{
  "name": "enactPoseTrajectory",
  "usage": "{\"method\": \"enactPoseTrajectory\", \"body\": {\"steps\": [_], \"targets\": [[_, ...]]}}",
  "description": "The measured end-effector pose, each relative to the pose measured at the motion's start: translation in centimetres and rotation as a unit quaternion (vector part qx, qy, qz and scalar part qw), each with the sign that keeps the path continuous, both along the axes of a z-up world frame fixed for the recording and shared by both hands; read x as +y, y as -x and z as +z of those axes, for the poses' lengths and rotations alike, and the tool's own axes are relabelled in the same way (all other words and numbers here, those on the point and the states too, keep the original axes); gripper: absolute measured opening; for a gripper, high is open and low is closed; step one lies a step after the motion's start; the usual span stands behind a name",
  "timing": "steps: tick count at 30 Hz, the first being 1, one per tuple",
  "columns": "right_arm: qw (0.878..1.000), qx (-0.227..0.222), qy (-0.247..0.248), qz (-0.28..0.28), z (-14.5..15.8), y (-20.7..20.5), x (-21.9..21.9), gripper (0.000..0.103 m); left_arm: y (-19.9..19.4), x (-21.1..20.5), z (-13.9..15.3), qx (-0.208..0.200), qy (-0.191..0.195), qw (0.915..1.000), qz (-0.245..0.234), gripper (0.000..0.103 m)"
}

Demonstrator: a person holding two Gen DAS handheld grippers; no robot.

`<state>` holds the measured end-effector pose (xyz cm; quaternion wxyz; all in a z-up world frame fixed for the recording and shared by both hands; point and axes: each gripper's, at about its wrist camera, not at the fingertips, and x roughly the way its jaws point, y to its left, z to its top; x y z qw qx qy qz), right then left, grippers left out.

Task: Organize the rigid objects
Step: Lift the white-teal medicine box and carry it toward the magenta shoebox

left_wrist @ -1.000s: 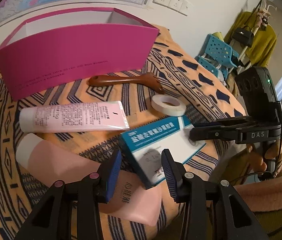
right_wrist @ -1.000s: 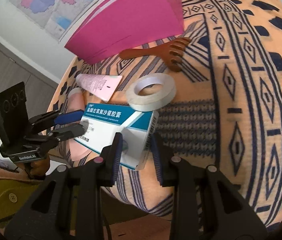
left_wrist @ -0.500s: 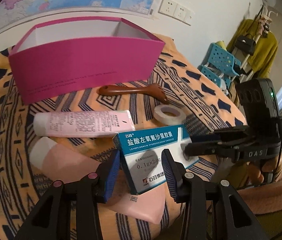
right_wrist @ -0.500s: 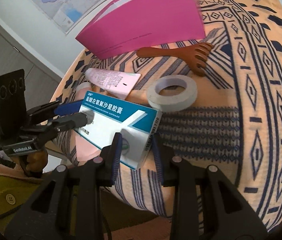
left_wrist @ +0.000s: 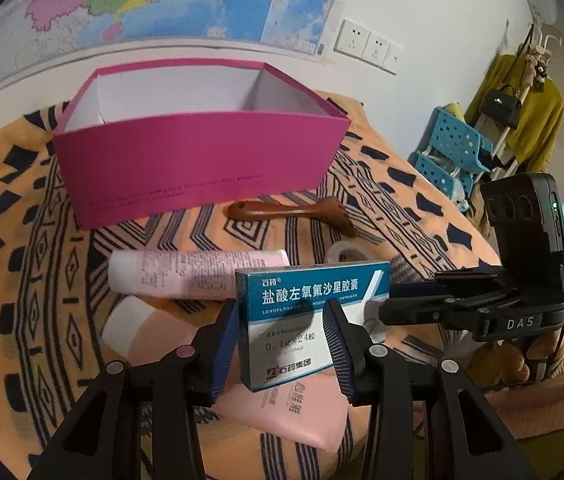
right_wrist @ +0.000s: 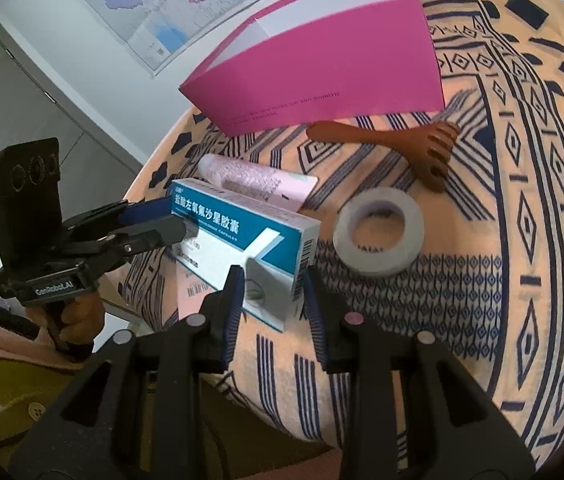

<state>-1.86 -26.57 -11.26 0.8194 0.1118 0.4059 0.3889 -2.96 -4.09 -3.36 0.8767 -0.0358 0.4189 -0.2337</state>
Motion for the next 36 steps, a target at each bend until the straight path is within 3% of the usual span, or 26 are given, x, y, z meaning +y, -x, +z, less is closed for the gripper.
{"method": "enactPoseTrajectory", "body": {"steps": [28,36], "targets": [[0.992,-0.122,-0.008,-0.036,8.1,-5.0,-1.0,0.034,-6.6,-0.9,5.4,-0.069,-0.004,0.9972,0.030,0.042],[0.987,-0.154,-0.016,-0.047,11.0,-7.0,-1.4,0.034,-9.7,-0.7,7.1,-0.069,0.013,0.9969,0.034,0.042]]}}
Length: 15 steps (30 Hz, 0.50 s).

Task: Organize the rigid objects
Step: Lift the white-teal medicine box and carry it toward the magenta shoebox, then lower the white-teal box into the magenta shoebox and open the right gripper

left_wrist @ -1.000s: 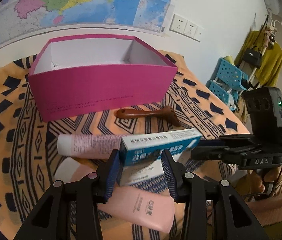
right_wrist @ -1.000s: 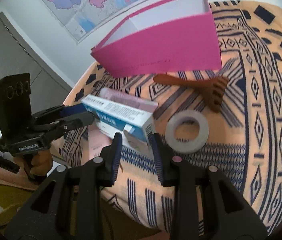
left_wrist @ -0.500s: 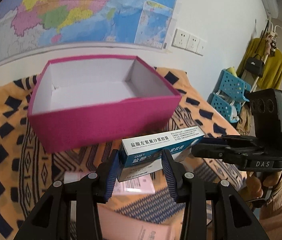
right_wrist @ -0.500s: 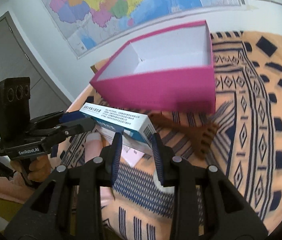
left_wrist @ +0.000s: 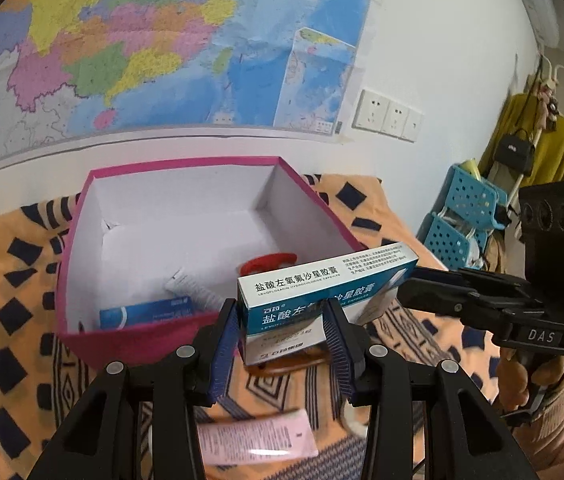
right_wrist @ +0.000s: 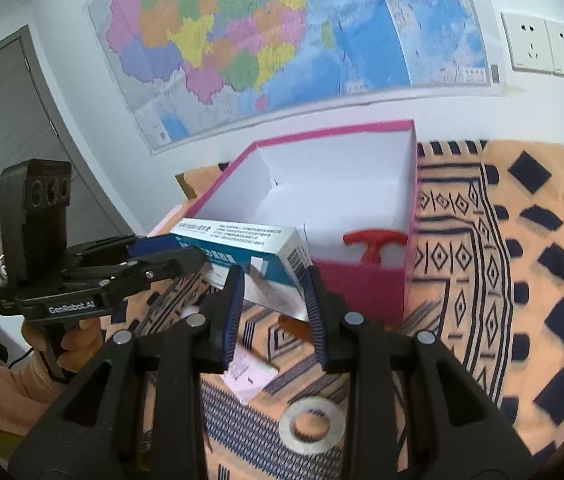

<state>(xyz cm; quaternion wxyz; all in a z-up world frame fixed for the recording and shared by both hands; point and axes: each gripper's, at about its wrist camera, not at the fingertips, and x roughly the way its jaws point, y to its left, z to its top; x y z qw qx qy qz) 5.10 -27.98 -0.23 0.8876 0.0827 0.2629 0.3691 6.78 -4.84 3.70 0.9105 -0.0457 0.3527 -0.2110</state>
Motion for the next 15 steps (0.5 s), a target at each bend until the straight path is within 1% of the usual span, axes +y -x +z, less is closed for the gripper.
{"method": "enactPoseTrajectory", "body": {"steps": [3,8,15], "targets": [[1.000,-0.002,-0.001,-0.004,0.7,-1.0,-0.1,0.034,-0.8,-0.1,0.5,-0.003,0.002,1.0000,0.001,0.042],[1.000,-0.006,-0.003,-0.014,1.3,-2.2,-0.3,0.034,-2.0,-0.6,1.0,-0.009,-0.008,0.9999,0.004,0.042],[1.000,0.000,-0.006,-0.021,1.7,-4.1,-0.6,0.034,-4.1,-1.0,0.4,0.007,-0.009,0.9999,0.009,0.042]]}}
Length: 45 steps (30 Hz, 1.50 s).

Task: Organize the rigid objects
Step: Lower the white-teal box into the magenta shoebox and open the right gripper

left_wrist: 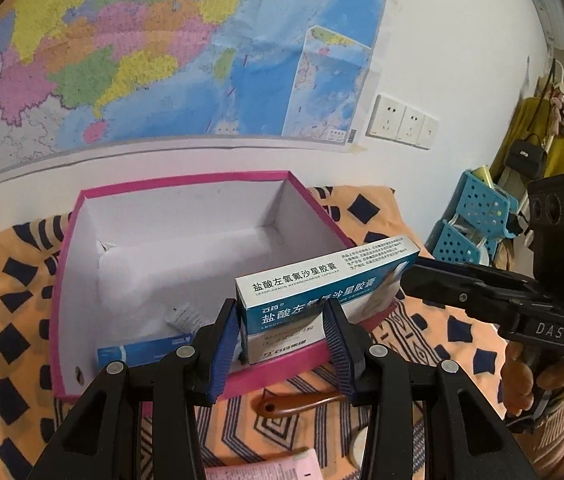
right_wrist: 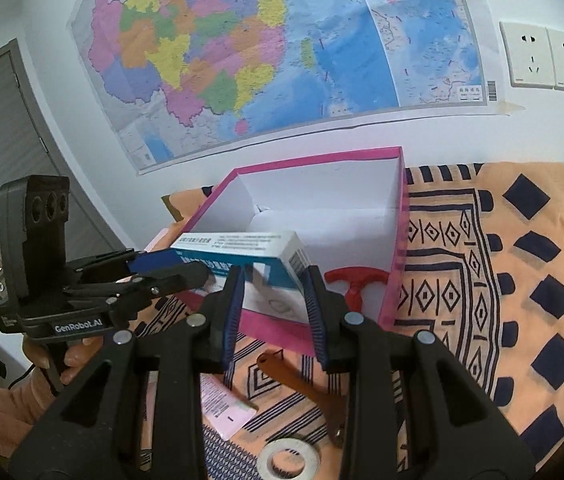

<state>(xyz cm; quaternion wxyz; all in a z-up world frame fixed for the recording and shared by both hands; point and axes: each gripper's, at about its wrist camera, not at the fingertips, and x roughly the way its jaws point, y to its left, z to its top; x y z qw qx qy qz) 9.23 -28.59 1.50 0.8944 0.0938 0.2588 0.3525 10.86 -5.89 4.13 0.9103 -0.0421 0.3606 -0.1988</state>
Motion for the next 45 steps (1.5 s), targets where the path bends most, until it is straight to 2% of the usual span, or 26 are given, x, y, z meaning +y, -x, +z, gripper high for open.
{"method": "enactPoseTrajectory", "body": {"steps": [14,32,38,43,45], "targets": [[0.999,0.037,-0.006,-0.006,-1.4,-3.0,-0.4,0.034,-2.8,-0.6,-1.9,0.038,-0.007,0.9992,0.005,0.042],[0.997,0.073,0.013,-0.034,-3.3,-5.1,0.1,0.034,-5.2,-0.6,-4.5,0.089,-0.005,0.9959,0.014,0.042],[0.997,0.057,0.018,-0.044,-3.2,-4.6,0.1,0.034,-5.1,-0.4,-4.8,0.082,-0.012,0.9960,0.032,0.042],[0.998,0.050,0.018,-0.042,-3.3,-3.8,-0.2,0.034,-3.5,0.2,-4.2,0.052,-0.012,0.9977,0.042,0.042],[0.998,0.048,0.014,-0.036,-3.4,-3.1,-0.3,0.034,-2.6,0.5,-3.6,0.035,-0.009,0.9985,0.041,0.046]]}}
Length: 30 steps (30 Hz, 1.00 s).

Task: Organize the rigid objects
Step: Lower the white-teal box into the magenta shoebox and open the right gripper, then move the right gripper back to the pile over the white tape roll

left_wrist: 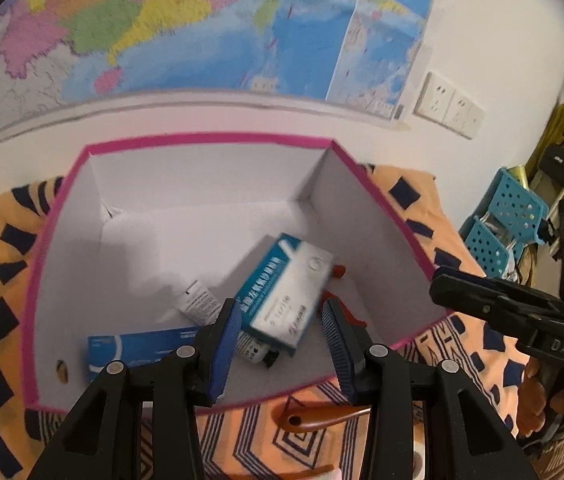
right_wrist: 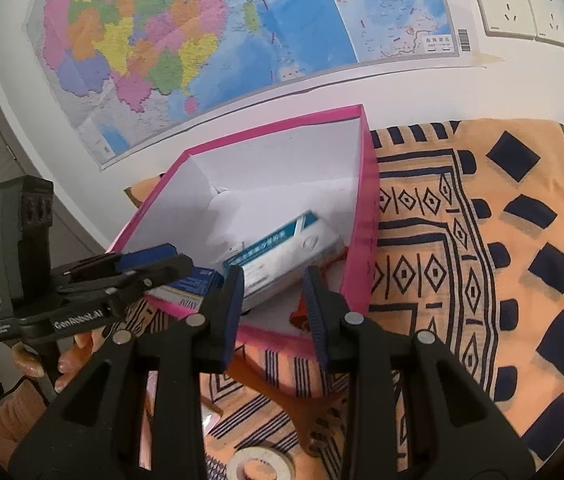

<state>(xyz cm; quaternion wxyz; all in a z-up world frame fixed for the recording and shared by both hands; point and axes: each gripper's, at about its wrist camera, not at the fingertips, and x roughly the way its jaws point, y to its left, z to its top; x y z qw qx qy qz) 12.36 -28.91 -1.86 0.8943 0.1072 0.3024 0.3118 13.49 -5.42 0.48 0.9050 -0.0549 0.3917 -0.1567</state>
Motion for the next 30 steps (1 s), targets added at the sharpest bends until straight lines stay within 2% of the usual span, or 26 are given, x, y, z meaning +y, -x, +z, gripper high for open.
{"method": "enactPoseTrajectory", "body": {"steps": [3,8,11,13,17,20,24,27,30], "targets": [[1.000,-0.007,-0.008,0.012,-0.2,1.3,-0.3,0.034,2.0,0.4,1.0,-0.031,0.004,0.9995,-0.007,0.047],[0.999,-0.020,-0.020,0.039,-0.4,4.0,-0.7,0.034,5.1,0.3,1.7,-0.061,0.008,0.9977,-0.029,0.050],[0.998,-0.021,-0.023,0.047,-1.2,5.4,-1.1,0.040,6.9,-0.2,1.2,-0.065,0.001,0.9969,-0.043,0.059],[0.999,-0.013,-0.021,0.047,-2.1,6.1,-1.2,0.047,8.0,-0.8,0.4,-0.060,-0.009,0.9968,-0.052,0.059],[0.999,0.022,0.000,0.042,-5.0,7.1,-1.2,0.047,9.2,-2.2,-1.5,-0.029,-0.005,0.9966,-0.077,0.060],[0.998,0.053,0.013,0.037,-7.3,7.7,-1.5,0.047,10.0,-3.5,-3.2,-0.010,-0.016,0.9955,-0.093,0.060],[0.996,0.073,0.032,0.029,-9.2,8.5,-1.9,0.047,10.6,-4.6,-5.3,0.027,-0.009,0.9932,-0.113,0.060],[0.995,0.080,0.045,0.034,-10.1,8.8,-1.4,0.047,11.2,-5.1,-6.4,0.043,-0.013,0.9923,-0.115,0.060],[0.995,0.080,0.056,0.037,-10.6,8.9,-0.8,0.046,11.4,-5.1,-7.2,0.060,-0.002,0.9915,-0.115,0.059]]}}
